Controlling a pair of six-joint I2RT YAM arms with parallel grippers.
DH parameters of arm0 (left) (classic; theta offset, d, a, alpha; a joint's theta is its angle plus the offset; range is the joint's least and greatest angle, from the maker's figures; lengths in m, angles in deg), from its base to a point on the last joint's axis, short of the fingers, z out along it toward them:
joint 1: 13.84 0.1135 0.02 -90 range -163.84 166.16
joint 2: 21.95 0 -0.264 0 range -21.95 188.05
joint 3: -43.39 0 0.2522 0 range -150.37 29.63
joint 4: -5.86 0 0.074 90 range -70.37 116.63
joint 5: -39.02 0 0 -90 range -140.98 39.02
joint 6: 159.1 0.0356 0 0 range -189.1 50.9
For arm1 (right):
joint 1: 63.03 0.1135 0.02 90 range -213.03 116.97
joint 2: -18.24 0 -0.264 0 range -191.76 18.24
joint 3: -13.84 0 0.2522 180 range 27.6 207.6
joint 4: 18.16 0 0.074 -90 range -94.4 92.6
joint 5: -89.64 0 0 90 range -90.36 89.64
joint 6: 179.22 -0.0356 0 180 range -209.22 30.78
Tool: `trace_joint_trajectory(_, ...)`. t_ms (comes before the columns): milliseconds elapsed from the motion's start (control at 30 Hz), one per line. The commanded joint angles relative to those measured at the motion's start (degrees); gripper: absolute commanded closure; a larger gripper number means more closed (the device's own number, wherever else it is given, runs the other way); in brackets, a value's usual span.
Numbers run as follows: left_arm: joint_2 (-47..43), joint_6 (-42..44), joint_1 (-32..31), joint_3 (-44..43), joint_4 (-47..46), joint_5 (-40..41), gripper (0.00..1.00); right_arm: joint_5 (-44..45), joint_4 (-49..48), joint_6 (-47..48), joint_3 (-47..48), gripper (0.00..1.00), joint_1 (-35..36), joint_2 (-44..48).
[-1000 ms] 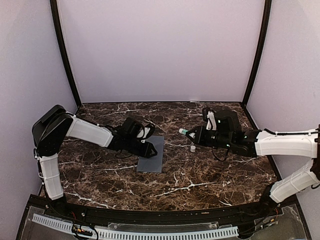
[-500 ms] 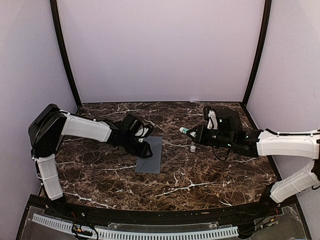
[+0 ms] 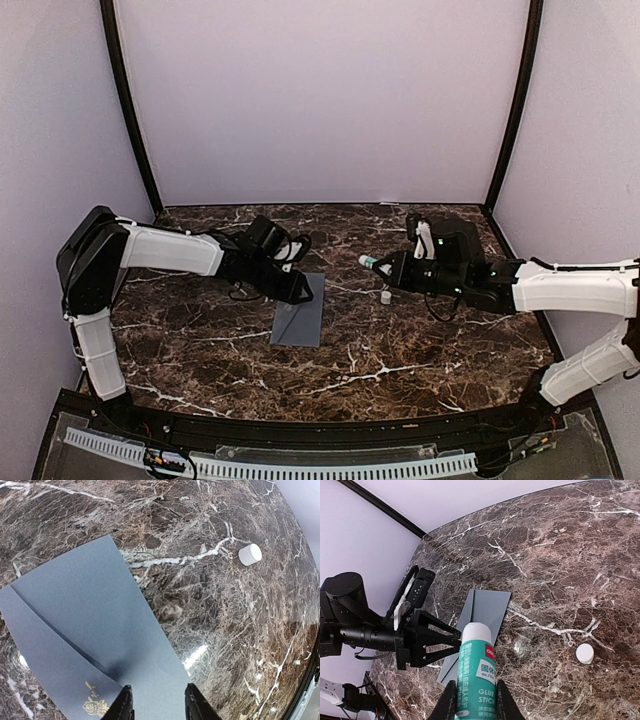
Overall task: Place the letter into the envelope and seal it
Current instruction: Paint the envelope at the center of the board.
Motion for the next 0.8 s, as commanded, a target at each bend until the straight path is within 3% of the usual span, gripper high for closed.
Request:
trace_joint_trajectory(0, 1.5, -0.4, 0.1, -0.8, 0.2, -1.8, 0.65, 0.6, -1.9, 0.0, 0.5, 0.98, -0.3, 0.2)
trace_joint_trajectory(767, 4.4, -1.2, 0.1, 2.2, -2.3, -2.9, 0.65, 0.5, -2.1, -0.2, 0.2, 0.98, -0.4, -0.1)
